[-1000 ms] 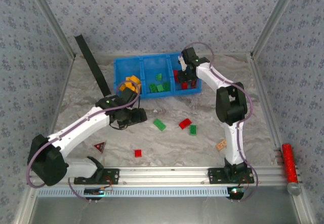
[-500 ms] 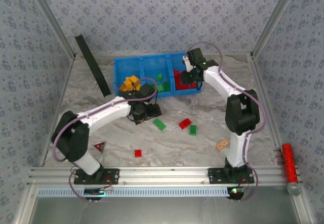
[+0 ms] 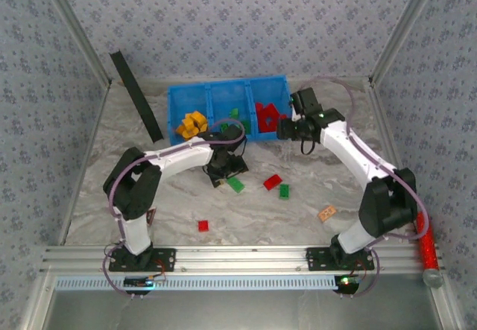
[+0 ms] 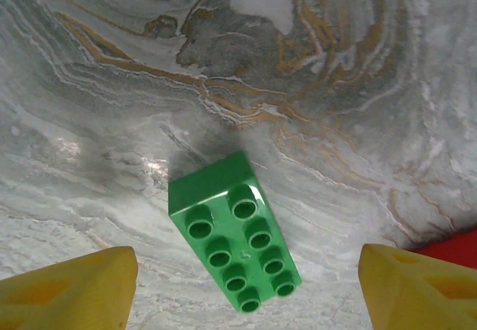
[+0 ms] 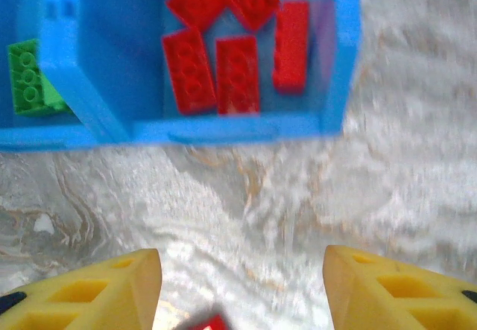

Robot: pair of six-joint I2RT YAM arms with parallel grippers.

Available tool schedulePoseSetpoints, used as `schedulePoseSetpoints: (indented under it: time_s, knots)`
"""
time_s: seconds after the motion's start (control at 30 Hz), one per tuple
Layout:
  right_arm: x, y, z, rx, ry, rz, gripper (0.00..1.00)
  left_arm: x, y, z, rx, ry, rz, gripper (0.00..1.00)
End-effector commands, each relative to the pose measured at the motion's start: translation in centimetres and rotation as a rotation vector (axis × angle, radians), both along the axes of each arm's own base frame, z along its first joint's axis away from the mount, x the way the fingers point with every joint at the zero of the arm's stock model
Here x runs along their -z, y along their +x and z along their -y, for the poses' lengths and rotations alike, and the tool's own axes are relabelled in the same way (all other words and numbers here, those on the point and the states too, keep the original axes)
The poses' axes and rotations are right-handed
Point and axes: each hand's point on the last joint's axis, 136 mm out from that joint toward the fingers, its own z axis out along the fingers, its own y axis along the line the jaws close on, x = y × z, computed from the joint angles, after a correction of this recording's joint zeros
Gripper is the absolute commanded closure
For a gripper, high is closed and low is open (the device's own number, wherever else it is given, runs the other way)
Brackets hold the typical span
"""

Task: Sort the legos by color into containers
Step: Pick up the lego from the center of the table.

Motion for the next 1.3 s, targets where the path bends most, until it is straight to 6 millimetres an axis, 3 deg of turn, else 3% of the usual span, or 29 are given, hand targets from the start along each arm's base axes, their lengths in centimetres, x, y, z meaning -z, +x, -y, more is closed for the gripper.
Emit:
schedulePoseSetpoints:
  time_s: [0.0, 0.2, 0.5, 0.7, 0.93, 1.27]
  knots:
    - [1.4, -2.6, 0.7, 0.181, 0.1, -0.06, 0.37, 1.1, -0.6, 0.3, -0.052, 0.012, -0.071, 0.24]
    - [2.6, -5.3, 0.7, 0.251, 0.135, -0.124, 0.29, 3.3, -1.0, 0.6, -0.066, 0.02, -0.121, 0.31]
    - [3.7, -7.3, -0.6, 0.267, 0.13, -0.181, 0.28, 5.3, -1.6, 0.7, -0.061, 0.022, -0.166, 0.65]
    - [4.3, -8.3, -2.2, 0.289, 0.147, -0.211, 0.27, 5.2, -2.4, -0.2, -0.04, 0.014, -0.187, 0.82]
    - [5.9, -9.3, -4.1, 0.38, 0.2, -0.273, 0.27, 1.3, -0.7, -2.2, -0.021, -0.002, -0.089, 0.87]
    - [7.1, -9.9, -6.7, 0.484, 0.229, -0.301, 0.3, -6.9, 6.6, -3.8, 0.083, -0.014, 0.187, 0.9]
